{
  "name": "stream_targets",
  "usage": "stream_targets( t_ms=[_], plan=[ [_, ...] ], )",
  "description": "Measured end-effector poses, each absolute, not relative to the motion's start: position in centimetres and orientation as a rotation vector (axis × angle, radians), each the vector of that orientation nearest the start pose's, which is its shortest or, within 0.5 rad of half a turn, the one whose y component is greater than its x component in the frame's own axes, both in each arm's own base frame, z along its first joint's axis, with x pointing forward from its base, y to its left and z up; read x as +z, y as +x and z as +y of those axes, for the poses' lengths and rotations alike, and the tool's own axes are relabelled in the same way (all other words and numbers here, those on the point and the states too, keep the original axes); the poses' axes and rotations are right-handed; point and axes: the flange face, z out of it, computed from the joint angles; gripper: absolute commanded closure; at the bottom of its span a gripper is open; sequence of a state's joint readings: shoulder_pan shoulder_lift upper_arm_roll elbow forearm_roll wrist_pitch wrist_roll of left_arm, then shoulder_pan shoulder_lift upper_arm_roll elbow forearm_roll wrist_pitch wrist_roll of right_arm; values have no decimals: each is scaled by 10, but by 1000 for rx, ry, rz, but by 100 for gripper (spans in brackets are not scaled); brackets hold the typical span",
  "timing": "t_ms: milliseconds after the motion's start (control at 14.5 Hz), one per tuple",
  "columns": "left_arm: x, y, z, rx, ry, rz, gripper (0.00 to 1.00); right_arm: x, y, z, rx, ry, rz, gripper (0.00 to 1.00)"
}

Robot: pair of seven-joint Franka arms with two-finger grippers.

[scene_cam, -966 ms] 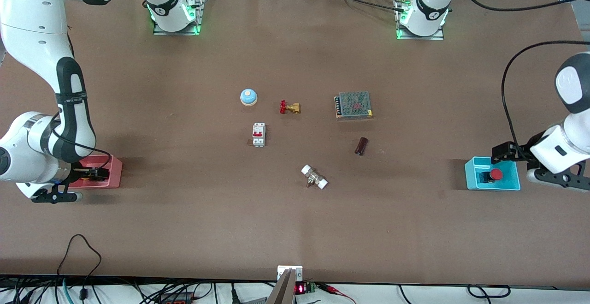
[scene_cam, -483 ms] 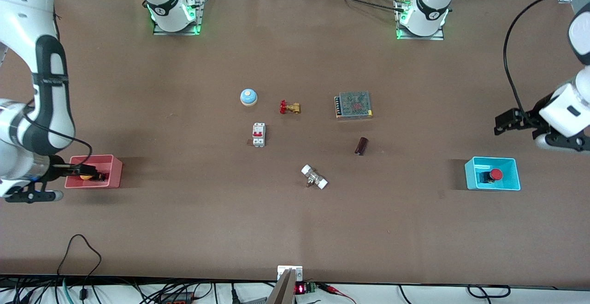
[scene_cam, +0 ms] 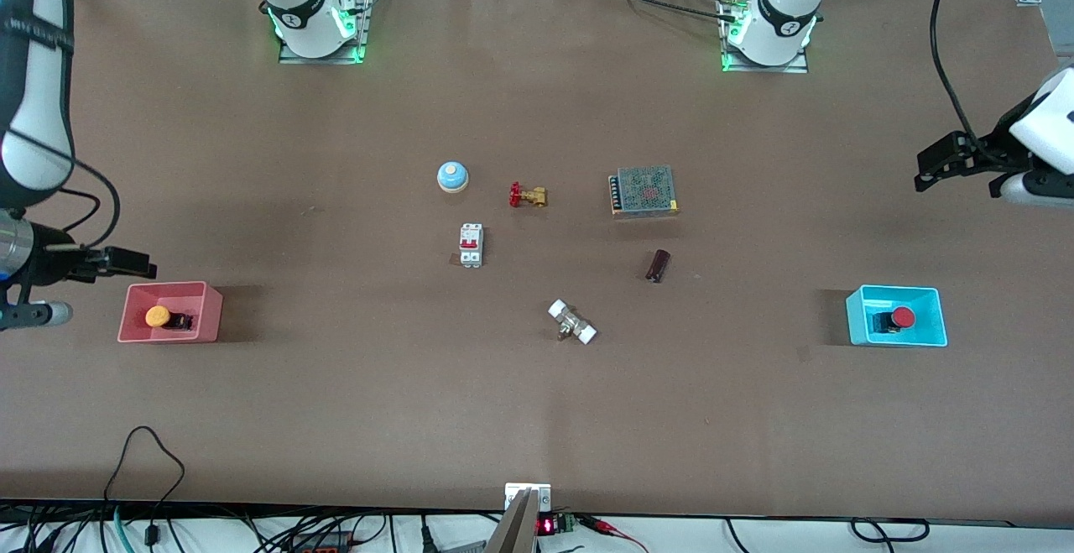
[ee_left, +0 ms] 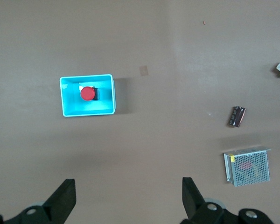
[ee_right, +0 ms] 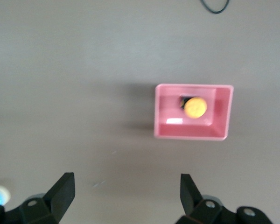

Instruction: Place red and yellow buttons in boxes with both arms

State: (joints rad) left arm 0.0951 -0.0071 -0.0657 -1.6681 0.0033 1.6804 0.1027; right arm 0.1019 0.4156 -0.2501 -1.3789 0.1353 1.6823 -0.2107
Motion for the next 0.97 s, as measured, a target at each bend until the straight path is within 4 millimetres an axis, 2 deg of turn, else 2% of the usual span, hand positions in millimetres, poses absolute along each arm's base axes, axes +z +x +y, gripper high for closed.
stream_targets(
  t_ms=[207,345,483,621,828,966],
  plan=[
    [610,547,17,-8,-3134,112,0,523,643,-11,191,-3069,-45,0],
    [620,545,16,-11,-3134,93,0,553,623,-3,210,-3059,-28,0],
    [631,542,16,-11,-3135,66,0,580,607,-12,202,-3069,-18,0],
    [637,542,15,-24,-3135,65,0,596,597,-25,183,-3109,2,0],
    [633,547,13,-14,-3136,71,0,597,585,-48,186,-3142,29,0],
    [636,549,13,-24,-3137,73,0,595,581,-52,184,-3141,31,0]
  ],
)
